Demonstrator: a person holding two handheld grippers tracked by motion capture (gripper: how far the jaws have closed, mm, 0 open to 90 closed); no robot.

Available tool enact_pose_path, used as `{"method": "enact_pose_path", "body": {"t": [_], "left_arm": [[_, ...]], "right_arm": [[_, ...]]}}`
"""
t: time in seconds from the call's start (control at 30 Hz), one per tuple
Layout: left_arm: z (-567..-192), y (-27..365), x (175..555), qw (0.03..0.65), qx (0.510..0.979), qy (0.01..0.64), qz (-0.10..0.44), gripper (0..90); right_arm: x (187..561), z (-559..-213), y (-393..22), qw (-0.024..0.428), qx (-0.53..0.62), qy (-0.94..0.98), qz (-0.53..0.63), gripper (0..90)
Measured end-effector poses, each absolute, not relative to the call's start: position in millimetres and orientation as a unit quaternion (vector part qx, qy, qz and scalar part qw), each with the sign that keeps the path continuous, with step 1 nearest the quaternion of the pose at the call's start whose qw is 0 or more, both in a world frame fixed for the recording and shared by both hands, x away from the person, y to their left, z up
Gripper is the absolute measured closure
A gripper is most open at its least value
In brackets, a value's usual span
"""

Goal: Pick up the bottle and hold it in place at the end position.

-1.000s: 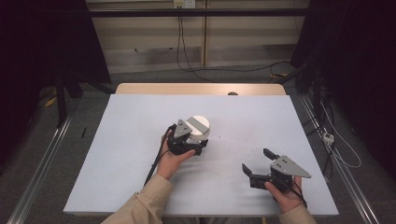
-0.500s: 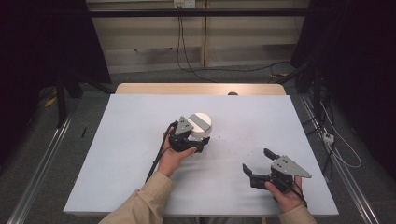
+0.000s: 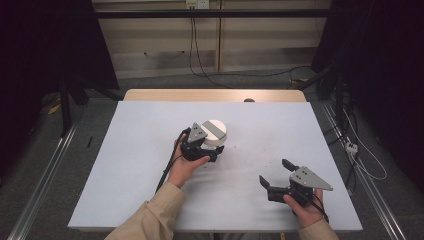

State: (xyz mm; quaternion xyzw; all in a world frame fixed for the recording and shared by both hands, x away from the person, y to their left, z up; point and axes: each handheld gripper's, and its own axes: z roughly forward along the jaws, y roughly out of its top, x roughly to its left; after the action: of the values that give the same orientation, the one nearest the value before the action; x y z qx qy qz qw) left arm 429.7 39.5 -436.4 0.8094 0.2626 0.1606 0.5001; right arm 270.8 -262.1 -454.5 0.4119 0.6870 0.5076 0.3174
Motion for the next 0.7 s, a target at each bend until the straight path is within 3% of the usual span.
{"method": "enact_pose_path", "body": {"t": [0.7], "left_arm": [[-439.8, 40.8, 442.1, 0.498, 0.808, 0.272, 0.158, 18.5]], "right_arm": [[270.9, -454.6, -264.0, 0.319, 0.415, 0.685, 0.508, 4.5]]}}
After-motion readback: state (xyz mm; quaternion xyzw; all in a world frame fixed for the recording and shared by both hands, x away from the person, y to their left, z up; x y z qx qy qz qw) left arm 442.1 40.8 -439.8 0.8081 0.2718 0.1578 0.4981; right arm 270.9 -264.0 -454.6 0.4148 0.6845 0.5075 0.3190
